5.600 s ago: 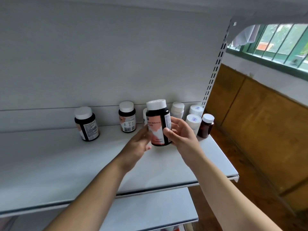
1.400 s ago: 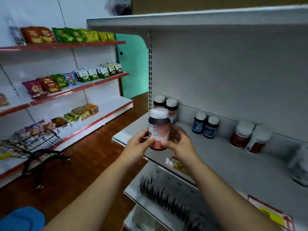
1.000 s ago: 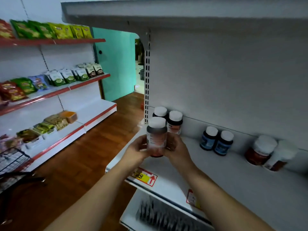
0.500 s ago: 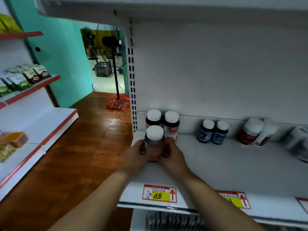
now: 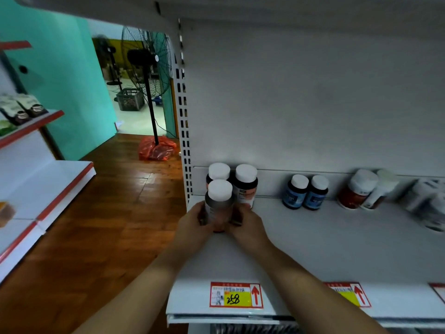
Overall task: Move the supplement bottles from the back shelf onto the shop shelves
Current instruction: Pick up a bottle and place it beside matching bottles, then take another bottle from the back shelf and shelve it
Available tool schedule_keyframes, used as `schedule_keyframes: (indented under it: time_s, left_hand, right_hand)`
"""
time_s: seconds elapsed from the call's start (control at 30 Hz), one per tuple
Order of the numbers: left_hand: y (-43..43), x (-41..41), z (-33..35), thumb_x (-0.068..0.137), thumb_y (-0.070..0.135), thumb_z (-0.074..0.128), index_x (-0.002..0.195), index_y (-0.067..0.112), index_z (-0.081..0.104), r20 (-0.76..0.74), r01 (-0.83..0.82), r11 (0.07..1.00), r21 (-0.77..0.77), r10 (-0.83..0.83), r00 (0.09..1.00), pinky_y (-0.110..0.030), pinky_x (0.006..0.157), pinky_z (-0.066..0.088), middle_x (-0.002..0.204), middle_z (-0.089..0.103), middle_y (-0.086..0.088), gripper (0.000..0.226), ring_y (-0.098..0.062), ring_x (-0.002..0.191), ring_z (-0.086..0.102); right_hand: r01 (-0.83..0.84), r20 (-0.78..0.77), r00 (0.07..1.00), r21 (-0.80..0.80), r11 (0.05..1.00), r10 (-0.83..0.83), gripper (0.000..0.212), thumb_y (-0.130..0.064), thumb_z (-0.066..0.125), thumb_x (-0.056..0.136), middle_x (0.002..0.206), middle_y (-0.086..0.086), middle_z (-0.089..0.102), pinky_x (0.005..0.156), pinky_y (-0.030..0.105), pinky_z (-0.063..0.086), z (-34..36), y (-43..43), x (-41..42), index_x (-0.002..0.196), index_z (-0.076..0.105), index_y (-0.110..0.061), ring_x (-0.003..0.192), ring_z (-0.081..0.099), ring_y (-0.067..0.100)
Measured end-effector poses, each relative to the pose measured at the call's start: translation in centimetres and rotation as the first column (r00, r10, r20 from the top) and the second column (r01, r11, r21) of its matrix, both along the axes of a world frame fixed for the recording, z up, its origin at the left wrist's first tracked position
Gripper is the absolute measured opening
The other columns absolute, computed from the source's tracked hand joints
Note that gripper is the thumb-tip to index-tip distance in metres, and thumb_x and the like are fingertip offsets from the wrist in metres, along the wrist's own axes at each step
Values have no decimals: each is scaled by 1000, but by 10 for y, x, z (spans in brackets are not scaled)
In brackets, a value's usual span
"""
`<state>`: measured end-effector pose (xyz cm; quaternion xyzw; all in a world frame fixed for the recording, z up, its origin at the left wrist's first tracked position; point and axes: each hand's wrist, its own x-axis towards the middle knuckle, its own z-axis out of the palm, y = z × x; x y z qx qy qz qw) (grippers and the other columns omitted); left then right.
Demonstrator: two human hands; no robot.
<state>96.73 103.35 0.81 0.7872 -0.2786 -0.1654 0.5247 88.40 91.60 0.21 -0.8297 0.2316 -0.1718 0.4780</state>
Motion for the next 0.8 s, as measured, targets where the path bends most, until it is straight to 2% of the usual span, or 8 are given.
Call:
schedule_keyframes:
  time_s: [0.1,0.23,0.37,0.53,0.63,0.7,0.8]
  left_hand:
    - [0,-1,1,79,16,69,125,16,50,-15,8,1000,1,-8,1000,-24,88,40,118,60,1,50,-10,103,54]
    - [3,-3,-3,76,20,72,130,18,47,-28,-7,1000,-20,7,1000,-23,90,40,124,60,0,59,-12,109,55]
    - [12,-13,-7,76,28,73,136,12,41,-42,-83,997,5,83,996,-26,93,40,128,55,-3,69,-15,113,52]
    - [27,-41,-3,80,19,69,126,11,51,-61,-174,984,-43,172,983,-27,92,42,124,59,-5,50,-19,111,55]
    - [28,-68,10,81,16,67,118,13,54,-15,-132,986,-99,131,991,-27,92,45,110,63,0,39,-15,104,59]
    - [18,-89,20,81,20,68,116,14,56,34,-99,989,-114,103,994,-34,96,48,111,65,-2,38,-17,105,60]
    - [-14,-130,32,80,17,69,119,9,55,41,-43,988,-148,49,998,-36,98,47,114,64,-8,42,-20,106,60]
  right_hand:
    - [-17,-9,1000,19,1000,17,45,-25,74,75,116,0,66,69,-2,37,0,-2,-1,117,59,-20,102,59,9]
    - [12,4,1000,31,999,-12,46,-23,73,76,117,3,66,84,16,44,-1,-1,-6,118,58,-17,107,61,16]
    - [47,36,998,42,998,-49,48,-12,68,80,125,3,58,85,14,38,6,-1,-22,126,53,-12,113,53,13]
    - [102,95,989,118,988,-113,44,-7,66,81,128,4,57,90,19,40,17,6,-44,124,56,-9,119,53,20]
    - [131,104,983,163,978,-149,44,-9,66,82,129,6,57,89,20,40,26,7,-65,124,53,-9,119,53,19]
    - [148,115,978,201,968,-173,49,-10,66,83,132,7,55,89,19,39,33,2,-86,129,49,-8,120,52,17]
    - [182,165,960,254,950,-228,51,-8,66,83,133,10,53,93,22,41,41,-18,-136,130,47,-5,121,53,20]
